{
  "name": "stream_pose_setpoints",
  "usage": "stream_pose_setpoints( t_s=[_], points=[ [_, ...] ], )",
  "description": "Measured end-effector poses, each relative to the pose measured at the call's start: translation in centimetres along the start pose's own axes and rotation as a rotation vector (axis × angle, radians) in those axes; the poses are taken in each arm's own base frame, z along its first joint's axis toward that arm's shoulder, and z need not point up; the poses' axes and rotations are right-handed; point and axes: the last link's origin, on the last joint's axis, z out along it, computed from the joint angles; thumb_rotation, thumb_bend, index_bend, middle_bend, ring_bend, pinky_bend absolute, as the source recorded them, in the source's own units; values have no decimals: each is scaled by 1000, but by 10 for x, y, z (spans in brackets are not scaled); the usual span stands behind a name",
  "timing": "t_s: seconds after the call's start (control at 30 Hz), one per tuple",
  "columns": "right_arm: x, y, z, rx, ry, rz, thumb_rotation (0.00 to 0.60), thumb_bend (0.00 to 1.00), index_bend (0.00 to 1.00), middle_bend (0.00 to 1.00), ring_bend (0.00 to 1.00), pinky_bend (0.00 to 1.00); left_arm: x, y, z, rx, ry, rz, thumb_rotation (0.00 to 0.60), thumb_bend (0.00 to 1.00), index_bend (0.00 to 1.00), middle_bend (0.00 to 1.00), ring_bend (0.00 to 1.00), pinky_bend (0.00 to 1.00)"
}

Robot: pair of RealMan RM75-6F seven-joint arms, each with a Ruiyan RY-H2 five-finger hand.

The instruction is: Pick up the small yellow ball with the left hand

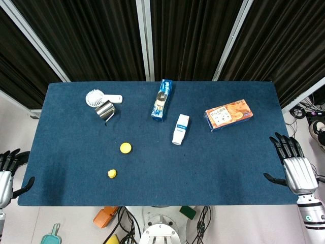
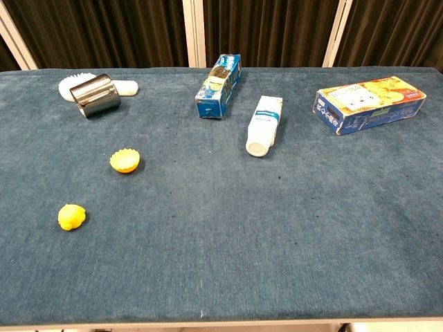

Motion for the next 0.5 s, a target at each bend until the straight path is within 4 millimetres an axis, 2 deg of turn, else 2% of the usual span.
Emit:
stream_pose_setpoints(
  t_s=[0.27,0.5],
  points=[
    [2,4,-3,-14,7,0,600,147,0,37,0,60,-1,11,6,-48,-9,-6,600,303,161,80,1,2],
    [2,12,-9,-29,16,8,600,147,0,37,0,60,-18,44,21,-190,-89,-22,600,289,162,80,4,1]
  ],
)
